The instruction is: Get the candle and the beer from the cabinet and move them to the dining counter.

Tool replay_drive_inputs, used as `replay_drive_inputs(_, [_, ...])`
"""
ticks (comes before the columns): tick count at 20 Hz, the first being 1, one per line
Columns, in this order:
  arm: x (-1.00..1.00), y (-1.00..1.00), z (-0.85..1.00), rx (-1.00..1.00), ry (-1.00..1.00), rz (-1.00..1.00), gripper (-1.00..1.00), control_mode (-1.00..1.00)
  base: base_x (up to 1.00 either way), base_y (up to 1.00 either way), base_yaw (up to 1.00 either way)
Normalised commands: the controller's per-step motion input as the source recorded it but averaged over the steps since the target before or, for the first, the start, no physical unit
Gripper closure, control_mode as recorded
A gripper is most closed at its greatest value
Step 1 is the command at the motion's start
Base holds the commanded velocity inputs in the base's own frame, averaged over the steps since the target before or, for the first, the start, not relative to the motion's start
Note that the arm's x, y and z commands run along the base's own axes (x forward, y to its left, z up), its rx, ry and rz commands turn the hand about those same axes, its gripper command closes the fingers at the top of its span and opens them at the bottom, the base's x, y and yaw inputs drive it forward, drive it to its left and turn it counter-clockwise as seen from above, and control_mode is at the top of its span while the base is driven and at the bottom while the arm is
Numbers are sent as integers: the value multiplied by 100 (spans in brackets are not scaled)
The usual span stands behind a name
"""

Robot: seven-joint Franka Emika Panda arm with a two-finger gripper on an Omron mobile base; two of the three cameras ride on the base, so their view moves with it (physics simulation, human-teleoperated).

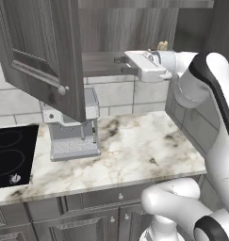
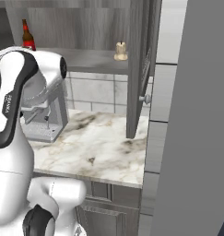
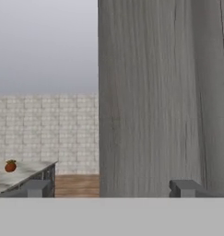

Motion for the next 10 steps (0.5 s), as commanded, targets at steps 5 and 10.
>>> replay_drive_inputs(5, [34,2,-6,0,0,16,-100,-100,0,0,0])
replay_drive_inputs(10, [28,41,-12,0,0,7,-100,-100,0,0,0])
